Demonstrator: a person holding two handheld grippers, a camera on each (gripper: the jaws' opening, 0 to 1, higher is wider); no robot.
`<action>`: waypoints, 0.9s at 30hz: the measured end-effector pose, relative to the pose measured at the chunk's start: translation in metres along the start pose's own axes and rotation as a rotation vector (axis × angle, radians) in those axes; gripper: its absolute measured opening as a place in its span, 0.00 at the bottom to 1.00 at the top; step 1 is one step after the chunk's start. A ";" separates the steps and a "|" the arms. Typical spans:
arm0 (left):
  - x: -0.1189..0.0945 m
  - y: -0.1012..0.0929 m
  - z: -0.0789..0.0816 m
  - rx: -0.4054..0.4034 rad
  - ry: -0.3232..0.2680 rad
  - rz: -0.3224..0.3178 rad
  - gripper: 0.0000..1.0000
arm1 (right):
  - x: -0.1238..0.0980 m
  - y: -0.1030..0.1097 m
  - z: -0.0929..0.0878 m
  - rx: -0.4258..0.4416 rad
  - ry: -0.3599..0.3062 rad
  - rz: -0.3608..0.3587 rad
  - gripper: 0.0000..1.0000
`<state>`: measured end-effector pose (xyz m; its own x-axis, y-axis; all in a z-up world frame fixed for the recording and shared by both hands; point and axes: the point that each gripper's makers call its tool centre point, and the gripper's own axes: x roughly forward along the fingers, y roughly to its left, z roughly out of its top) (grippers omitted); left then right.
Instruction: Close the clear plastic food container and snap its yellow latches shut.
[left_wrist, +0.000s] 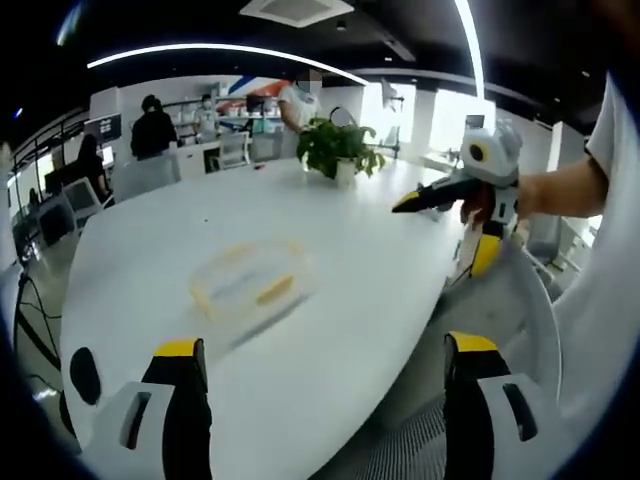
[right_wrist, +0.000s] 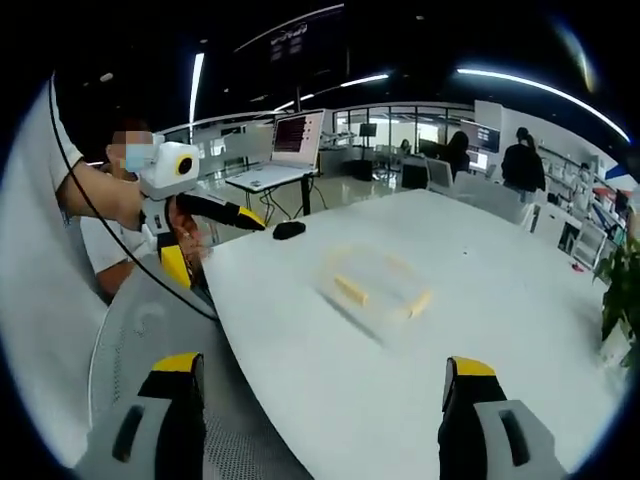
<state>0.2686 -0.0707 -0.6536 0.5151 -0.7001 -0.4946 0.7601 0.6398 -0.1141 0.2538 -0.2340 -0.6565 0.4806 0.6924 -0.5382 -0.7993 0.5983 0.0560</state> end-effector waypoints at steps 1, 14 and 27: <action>-0.001 -0.001 0.000 -0.002 -0.003 0.001 0.97 | -0.002 0.001 -0.002 0.007 0.000 -0.003 0.99; -0.004 -0.012 -0.012 0.009 -0.006 0.000 0.93 | -0.006 0.012 -0.001 0.029 -0.038 -0.024 0.99; -0.003 -0.018 -0.030 -0.016 0.007 -0.003 0.92 | -0.005 0.016 -0.016 0.075 -0.031 -0.019 0.96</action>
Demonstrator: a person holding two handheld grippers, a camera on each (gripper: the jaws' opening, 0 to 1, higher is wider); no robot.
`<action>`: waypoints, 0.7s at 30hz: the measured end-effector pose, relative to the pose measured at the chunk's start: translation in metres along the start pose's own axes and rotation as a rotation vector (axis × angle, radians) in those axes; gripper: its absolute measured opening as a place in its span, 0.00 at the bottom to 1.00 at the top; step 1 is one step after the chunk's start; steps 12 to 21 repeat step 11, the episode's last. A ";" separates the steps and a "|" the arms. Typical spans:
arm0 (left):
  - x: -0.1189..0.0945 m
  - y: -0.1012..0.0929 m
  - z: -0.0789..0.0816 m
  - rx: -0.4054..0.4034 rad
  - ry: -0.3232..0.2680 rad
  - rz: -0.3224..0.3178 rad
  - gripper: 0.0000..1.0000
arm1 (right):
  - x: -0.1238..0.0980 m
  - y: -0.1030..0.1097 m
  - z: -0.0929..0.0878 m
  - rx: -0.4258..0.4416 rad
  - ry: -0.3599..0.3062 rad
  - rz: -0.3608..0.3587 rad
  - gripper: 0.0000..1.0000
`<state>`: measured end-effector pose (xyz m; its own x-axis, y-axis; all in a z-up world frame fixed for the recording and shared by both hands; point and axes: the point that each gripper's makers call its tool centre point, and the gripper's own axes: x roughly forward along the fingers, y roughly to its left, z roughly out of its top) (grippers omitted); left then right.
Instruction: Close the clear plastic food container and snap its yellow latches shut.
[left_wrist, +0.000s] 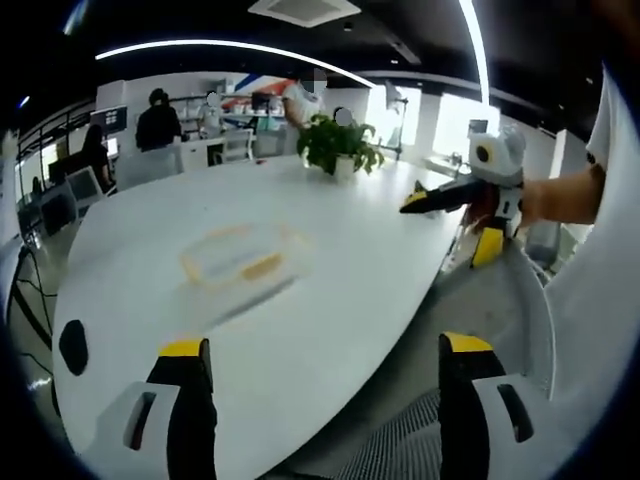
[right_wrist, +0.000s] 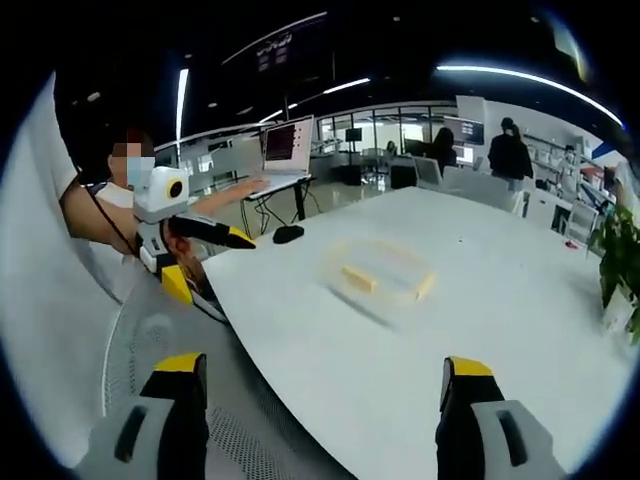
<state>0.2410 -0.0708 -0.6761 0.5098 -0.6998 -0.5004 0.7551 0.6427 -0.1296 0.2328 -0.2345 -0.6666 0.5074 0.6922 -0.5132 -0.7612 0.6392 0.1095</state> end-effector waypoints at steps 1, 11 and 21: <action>0.000 0.000 -0.001 0.000 0.004 0.000 0.92 | 0.000 0.000 0.000 -0.007 0.004 -0.001 0.96; 0.000 -0.001 0.000 0.001 -0.001 -0.001 0.91 | 0.000 0.000 -0.001 -0.001 0.005 0.004 0.96; 0.000 -0.001 0.000 0.001 -0.001 -0.001 0.91 | 0.000 0.000 -0.001 -0.001 0.005 0.004 0.96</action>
